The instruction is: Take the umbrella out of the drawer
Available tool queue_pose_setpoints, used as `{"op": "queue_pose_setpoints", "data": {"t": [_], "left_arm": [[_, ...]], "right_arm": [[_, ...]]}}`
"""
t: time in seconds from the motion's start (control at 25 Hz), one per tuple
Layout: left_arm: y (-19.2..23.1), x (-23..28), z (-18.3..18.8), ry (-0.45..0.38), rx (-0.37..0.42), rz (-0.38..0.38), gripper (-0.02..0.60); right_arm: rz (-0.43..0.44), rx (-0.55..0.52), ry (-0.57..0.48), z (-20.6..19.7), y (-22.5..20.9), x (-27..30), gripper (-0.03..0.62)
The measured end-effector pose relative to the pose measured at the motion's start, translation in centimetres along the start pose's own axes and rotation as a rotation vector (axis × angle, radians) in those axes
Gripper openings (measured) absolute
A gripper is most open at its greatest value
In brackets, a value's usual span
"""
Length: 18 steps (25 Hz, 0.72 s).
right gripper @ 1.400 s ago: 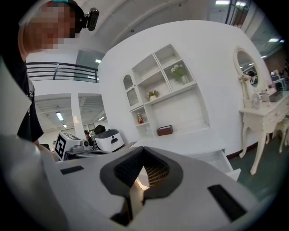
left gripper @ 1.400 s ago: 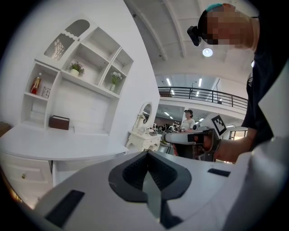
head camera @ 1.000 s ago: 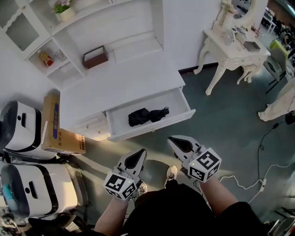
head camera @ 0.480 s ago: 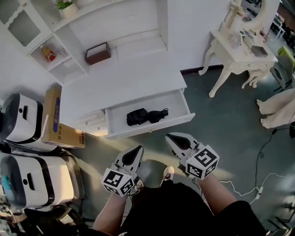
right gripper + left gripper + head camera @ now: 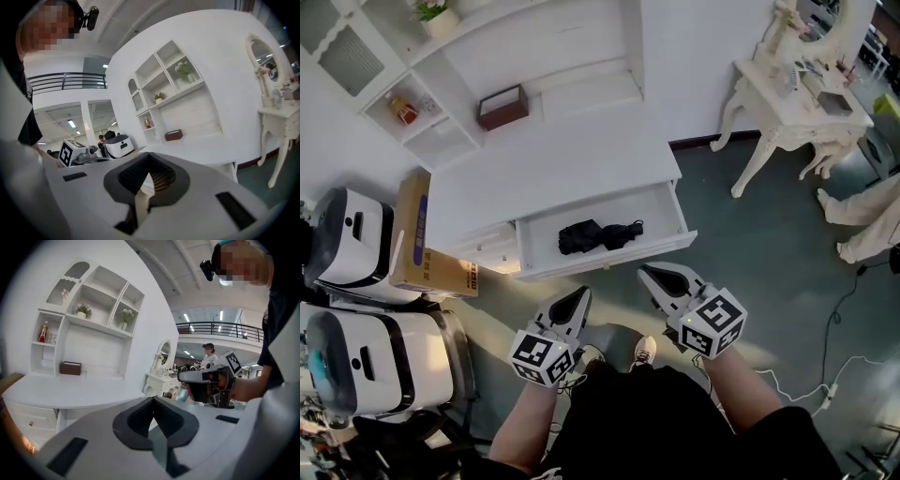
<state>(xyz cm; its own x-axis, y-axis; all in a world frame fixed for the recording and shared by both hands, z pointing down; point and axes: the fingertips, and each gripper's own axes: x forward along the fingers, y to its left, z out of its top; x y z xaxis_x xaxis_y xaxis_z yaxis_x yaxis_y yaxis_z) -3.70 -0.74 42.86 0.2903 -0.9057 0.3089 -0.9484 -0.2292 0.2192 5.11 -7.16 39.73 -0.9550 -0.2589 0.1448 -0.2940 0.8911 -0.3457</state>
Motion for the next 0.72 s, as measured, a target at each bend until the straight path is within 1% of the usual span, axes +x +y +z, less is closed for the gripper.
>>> {"op": "queue_pose_setpoints", "data": {"t": [0.36, 0.52, 0.72], "left_arm": [[1.2, 2.0, 0.3, 0.016, 0.015, -0.021, 0.005], [2.3, 3.2, 0.6, 0.026, 0.026, -0.049, 0.005], [4.1, 4.7, 0.4, 0.057, 0.038, -0.088, 0.005]], "right_arm": [[-0.044, 0.011, -0.005, -0.2, -1.3, -0.3, 0.002], [-0.082, 0.013, -0.017, 0.2, -2.1, 0.0, 0.002], [-0.135, 0.027, -0.025, 0.5, -3.2, 0.9, 0.002]]}}
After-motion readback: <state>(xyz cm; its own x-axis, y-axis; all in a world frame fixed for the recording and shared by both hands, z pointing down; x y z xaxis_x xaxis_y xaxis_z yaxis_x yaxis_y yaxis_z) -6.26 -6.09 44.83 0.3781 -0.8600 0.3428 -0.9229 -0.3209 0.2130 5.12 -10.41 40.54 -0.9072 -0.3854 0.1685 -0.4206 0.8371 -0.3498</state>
